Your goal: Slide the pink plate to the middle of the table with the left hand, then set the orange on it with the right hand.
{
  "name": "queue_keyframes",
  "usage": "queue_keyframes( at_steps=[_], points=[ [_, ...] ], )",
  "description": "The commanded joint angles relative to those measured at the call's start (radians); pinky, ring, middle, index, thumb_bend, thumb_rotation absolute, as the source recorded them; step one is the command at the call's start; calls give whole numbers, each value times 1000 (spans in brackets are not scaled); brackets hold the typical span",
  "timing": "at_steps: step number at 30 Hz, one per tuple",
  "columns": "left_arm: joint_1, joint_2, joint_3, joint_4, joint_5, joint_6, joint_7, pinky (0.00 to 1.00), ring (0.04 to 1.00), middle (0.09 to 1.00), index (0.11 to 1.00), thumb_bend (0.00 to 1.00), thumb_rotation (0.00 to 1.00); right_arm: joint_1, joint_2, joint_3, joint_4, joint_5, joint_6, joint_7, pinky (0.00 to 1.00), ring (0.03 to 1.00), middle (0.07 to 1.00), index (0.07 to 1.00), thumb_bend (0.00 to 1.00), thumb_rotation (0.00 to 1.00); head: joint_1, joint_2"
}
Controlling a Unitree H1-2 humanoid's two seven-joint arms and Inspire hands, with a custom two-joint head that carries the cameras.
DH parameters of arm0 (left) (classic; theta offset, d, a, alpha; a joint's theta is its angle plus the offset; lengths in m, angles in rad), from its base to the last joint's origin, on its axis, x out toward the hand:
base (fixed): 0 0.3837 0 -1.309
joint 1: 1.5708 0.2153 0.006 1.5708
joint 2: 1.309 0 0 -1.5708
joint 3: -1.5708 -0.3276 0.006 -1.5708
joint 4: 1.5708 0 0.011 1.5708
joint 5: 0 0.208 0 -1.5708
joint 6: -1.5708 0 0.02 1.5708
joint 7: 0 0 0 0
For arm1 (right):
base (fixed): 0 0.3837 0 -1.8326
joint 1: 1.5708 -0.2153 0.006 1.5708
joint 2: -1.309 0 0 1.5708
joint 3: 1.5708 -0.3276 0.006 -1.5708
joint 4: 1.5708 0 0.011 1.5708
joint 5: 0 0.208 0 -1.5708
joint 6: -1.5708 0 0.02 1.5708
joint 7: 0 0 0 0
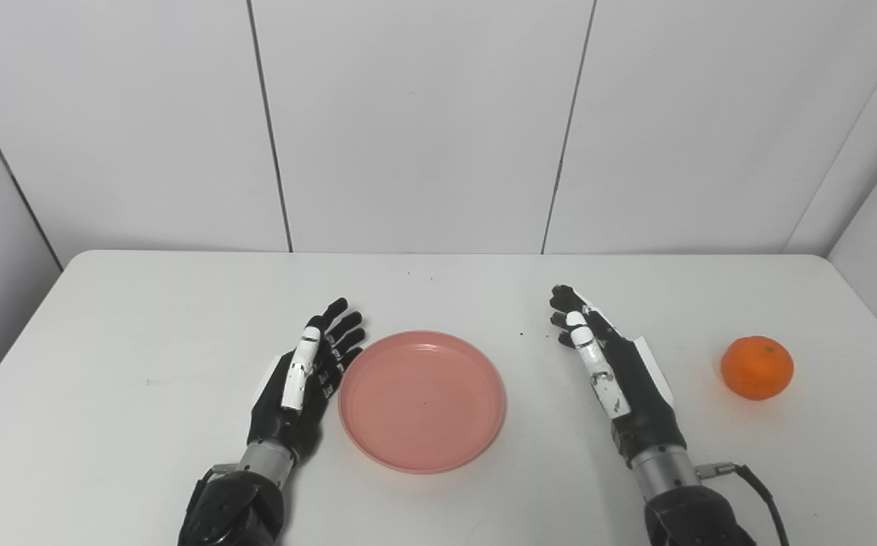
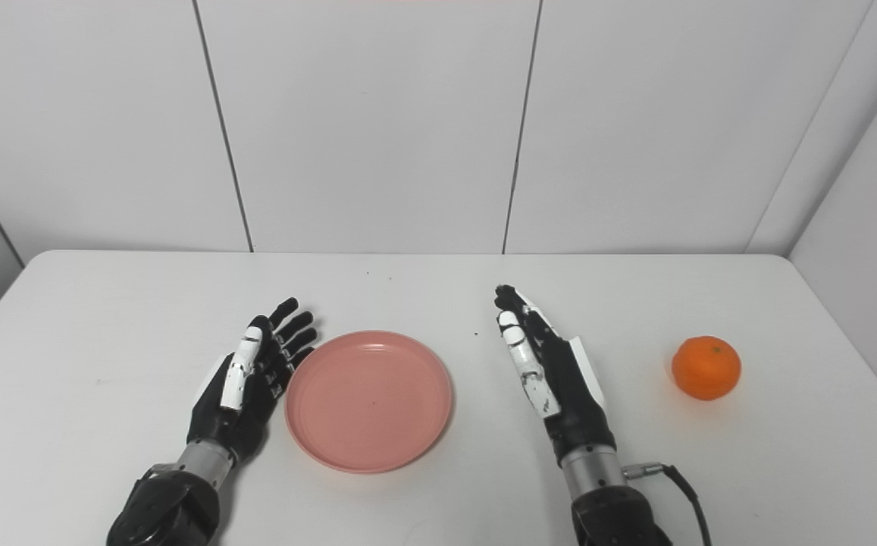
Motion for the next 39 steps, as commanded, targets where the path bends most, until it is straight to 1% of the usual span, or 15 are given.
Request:
queue_keyframes(
  at_steps=[1,5,6,8,12,14,19,20,21,22,24,27,33,38,39],
  points=[
    [16,11,12,47,-7,15,-1,930,921,921,910,362,1000,-38,-12,-17,-56,-32,17,-15,857,857,867,855,319,1000,-20,-8],
    [15,17,27,59,-24,11,-18,938,926,924,915,354,1000,-51,-41,-25,-83,-125,26,-31,825,851,862,855,324,971,-64,-23],
    [14,23,31,71,-30,2,-28,941,929,927,918,357,1000,-54,-53,-24,-87,-162,21,-38,798,838,858,856,365,913,-80,-30],
    [10,35,38,101,-43,-24,-53,948,934,933,924,360,1000,-59,-74,-24,-89,-239,11,-54,774,827,853,856,412,878,-103,-38],
    [2,51,54,142,-77,-47,-92,971,949,948,938,343,1000,-65,-98,-32,-76,-340,-14,-89,746,823,848,852,519,855,-143,-52],
    [0,56,59,146,-85,-43,-98,989,960,957,948,319,1000,-68,-103,-44,-77,-369,-7,-103,740,818,842,848,592,783,-158,-58],
    [-5,65,68,141,-101,-17,-94,999,966,961,953,301,1000,-73,-109,-82,-84,-430,-10,-140,725,806,836,844,673,655,-198,-68],
    [-7,67,68,143,-105,-18,-97,1000,973,967,959,293,1000,-75,-111,-89,-84,-436,-12,-145,740,814,837,845,709,600,-206,-68],
    [-10,69,69,146,-107,-17,-96,1000,976,969,961,290,1000,-77,-115,-99,-78,-443,-21,-156,745,816,837,846,721,581,-224,-65],
    [-12,71,69,147,-108,-16,-95,1000,977,970,962,284,1000,-78,-117,-107,-73,-448,-27,-164,758,822,838,850,769,545,-224,-65],
    [-16,75,72,145,-112,-6,-89,1000,977,969,961,281,1000,-86,-117,-118,-58,-467,-28,-189,762,823,837,852,795,534,-258,-61],
    [-22,77,79,147,-123,8,-82,1000,983,976,970,289,1000,-98,-114,-130,-35,-500,-11,-218,781,843,857,882,877,531,-268,-60],
    [-34,92,82,178,-132,-14,-106,1000,985,978,974,296,1000,-102,-118,-132,-8,-590,4,-260,755,850,884,907,906,503,-289,-54],
    [-33,95,89,168,-147,4,-108,1000,989,982,980,308,1000,-93,-133,-148,-7,-640,25,-251,753,873,926,935,884,443,-294,-47],
    [-33,96,89,166,-147,7,-107,1000,989,982,980,309,1000,-91,-135,-154,-8,-642,32,-242,753,874,928,936,883,441,-289,-36]
  ],
)
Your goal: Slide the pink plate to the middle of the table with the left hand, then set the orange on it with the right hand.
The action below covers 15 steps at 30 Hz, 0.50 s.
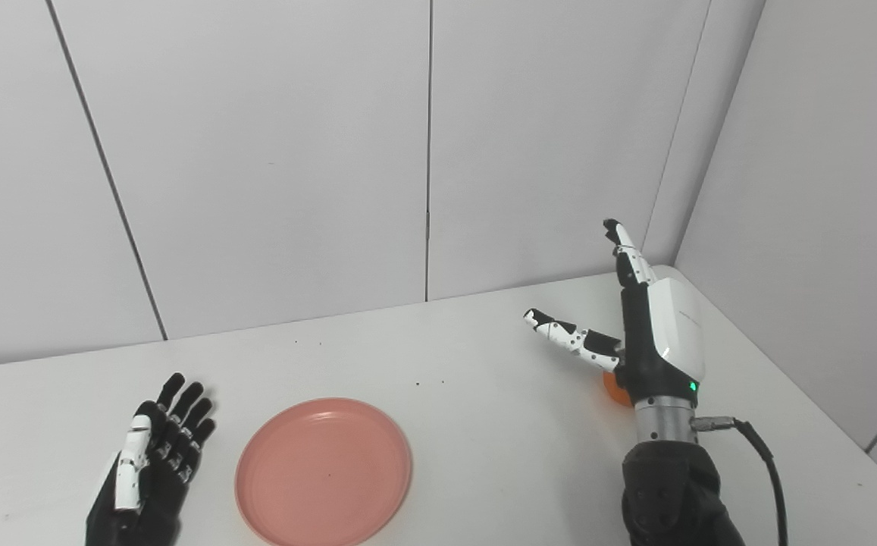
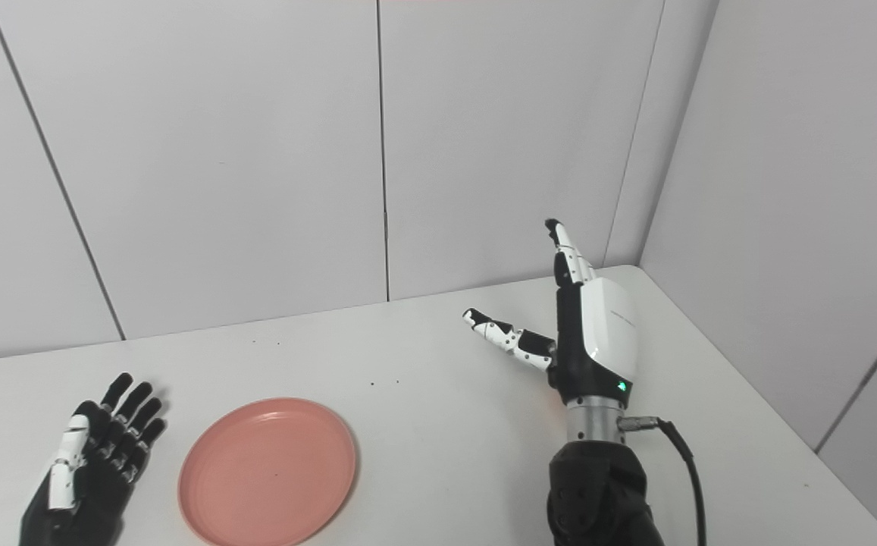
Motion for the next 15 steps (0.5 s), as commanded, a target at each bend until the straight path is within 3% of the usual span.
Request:
queue_keyframes(
  at_steps=[1,9,15],
  points=[
    [27,12,0,26,6,69,15,1000,992,985,982,308,1000,-19,-29,-22,-13,-23,17,-3,755,879,934,942,879,433,8,12],
    [28,7,3,6,10,92,29,1000,972,967,961,305,1000,0,-60,-41,3,-87,115,63,678,861,939,971,915,449,23,25],
    [32,6,6,-20,5,110,31,1000,971,964,959,294,1000,13,-61,-59,31,-86,128,98,729,891,952,976,927,447,24,48]
  ],
)
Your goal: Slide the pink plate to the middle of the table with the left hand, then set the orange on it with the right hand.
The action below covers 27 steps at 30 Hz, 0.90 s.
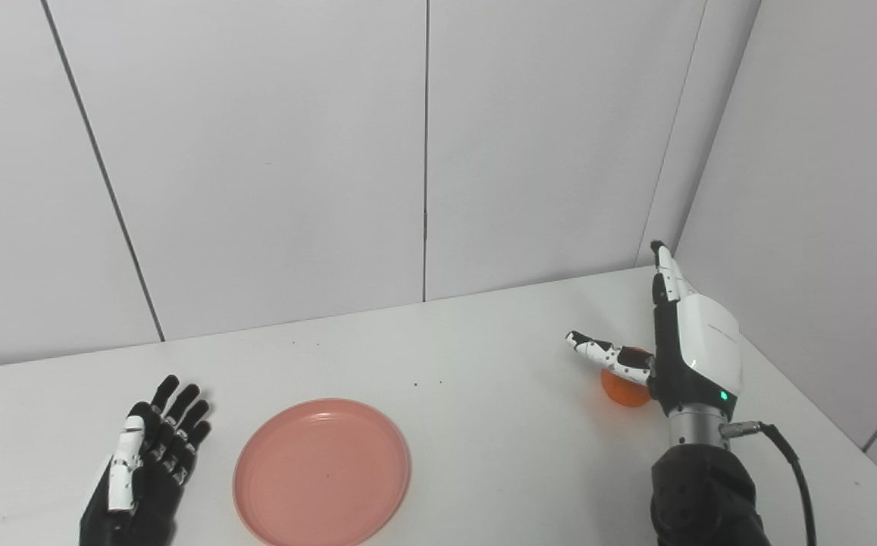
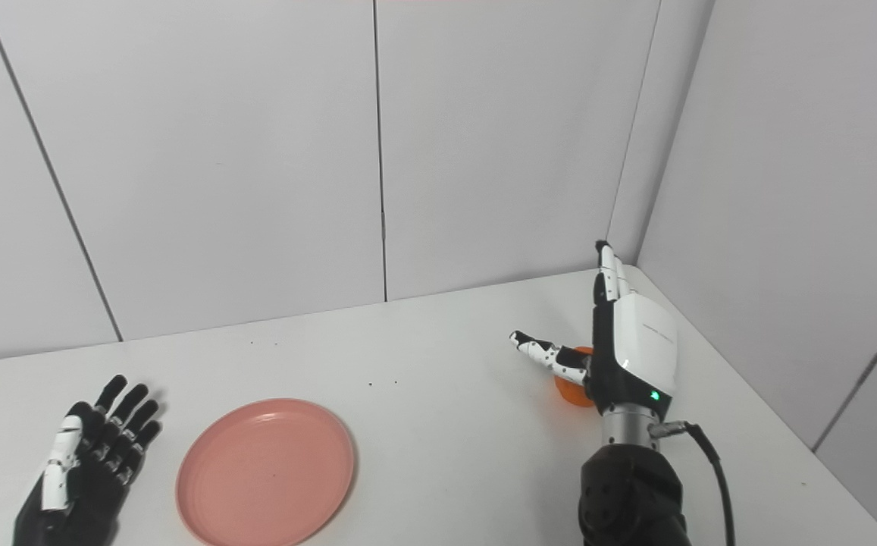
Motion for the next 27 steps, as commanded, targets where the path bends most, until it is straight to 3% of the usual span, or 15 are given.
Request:
queue_keyframes(
  at_steps=[1,6,16,27],
  points=[
    [29,4,0,7,4,72,23,1000,972,965,960,293,1000,-19,-16,-18,-17,-12,6,9,732,894,955,978,927,448,1,0],
    [36,3,4,-24,4,97,30,1000,974,967,960,289,1000,-14,-2,-48,-12,-44,7,72,748,914,970,988,936,476,8,27],
    [31,-6,14,-35,4,129,50,990,952,947,944,291,1000,-13,9,-82,19,-77,7,159,766,934,979,996,950,496,7,39],
    [30,2,15,-38,0,139,46,998,966,958,951,290,1000,-26,-3,-79,96,-34,5,146,767,913,948,979,965,465,-4,54]
  ],
)
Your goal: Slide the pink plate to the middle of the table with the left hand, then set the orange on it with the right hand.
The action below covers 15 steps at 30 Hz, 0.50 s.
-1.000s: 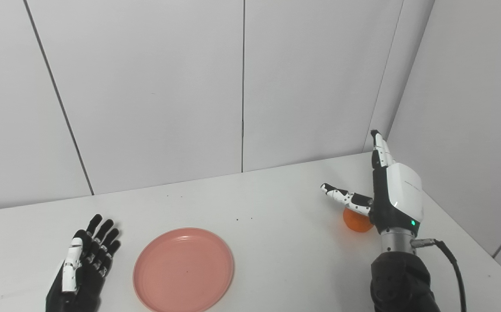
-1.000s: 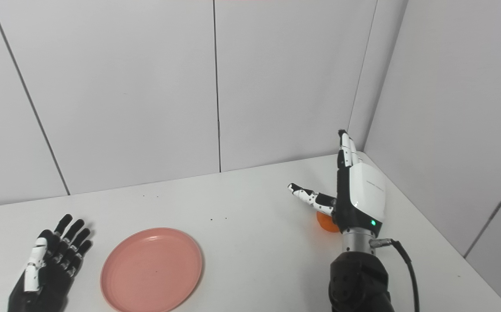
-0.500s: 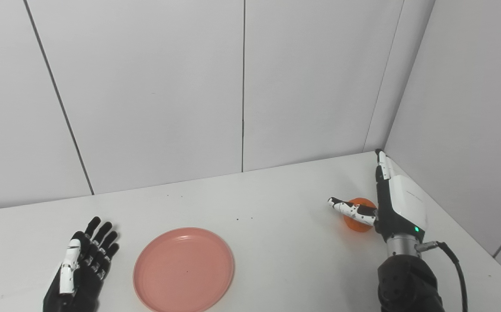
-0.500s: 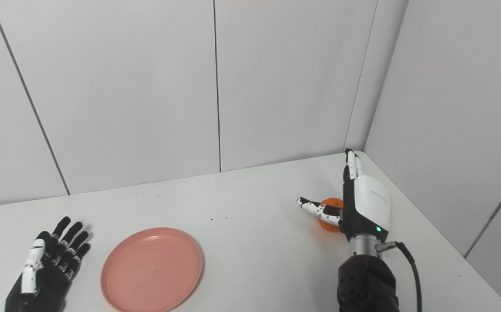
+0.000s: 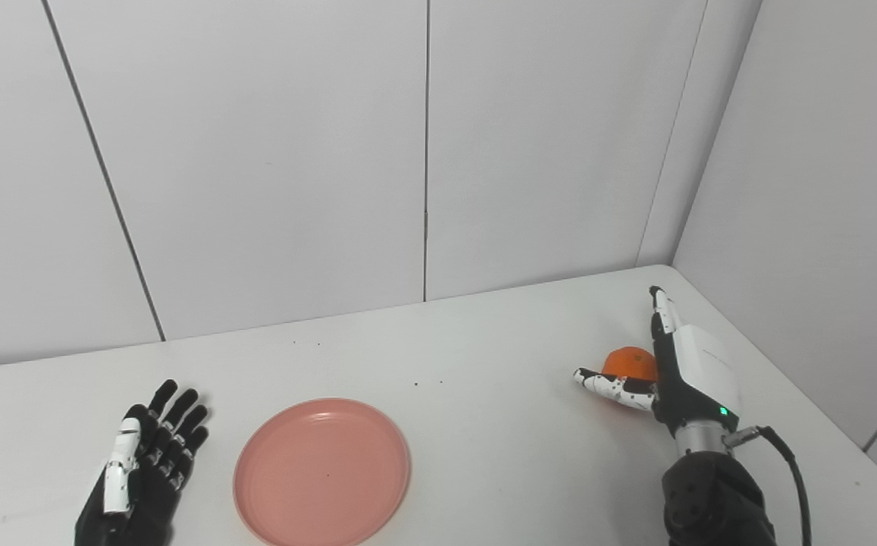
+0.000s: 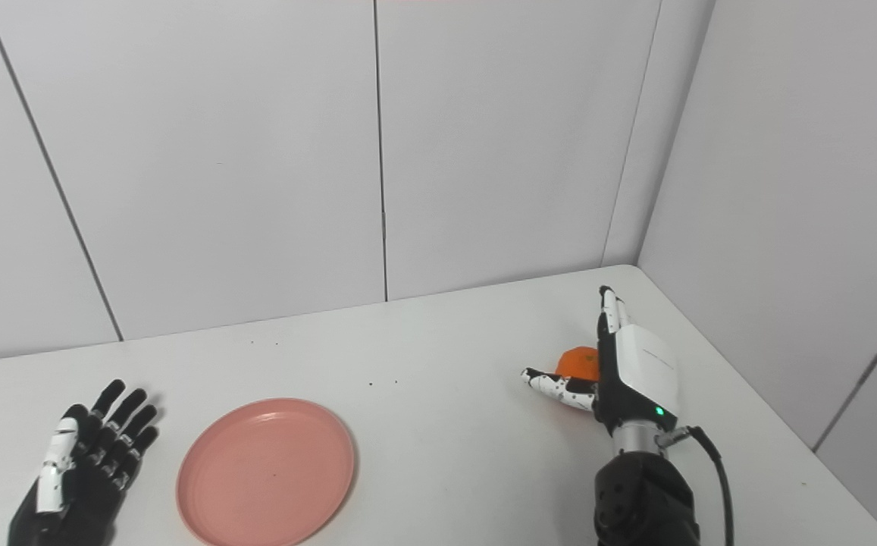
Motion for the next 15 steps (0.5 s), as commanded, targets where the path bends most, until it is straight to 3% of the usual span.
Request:
queue_keyframes(
  at_steps=[1,15],
  points=[
    [16,7,2,15,2,67,24,999,967,958,952,291,1000,-40,-19,-8,-3,12,-4,-32,767,910,946,977,965,465,-3,4],
    [11,15,-1,38,10,47,16,990,954,951,943,295,1000,-93,-39,-21,115,69,-4,-76,717,866,928,945,963,441,-12,6]
  ],
)
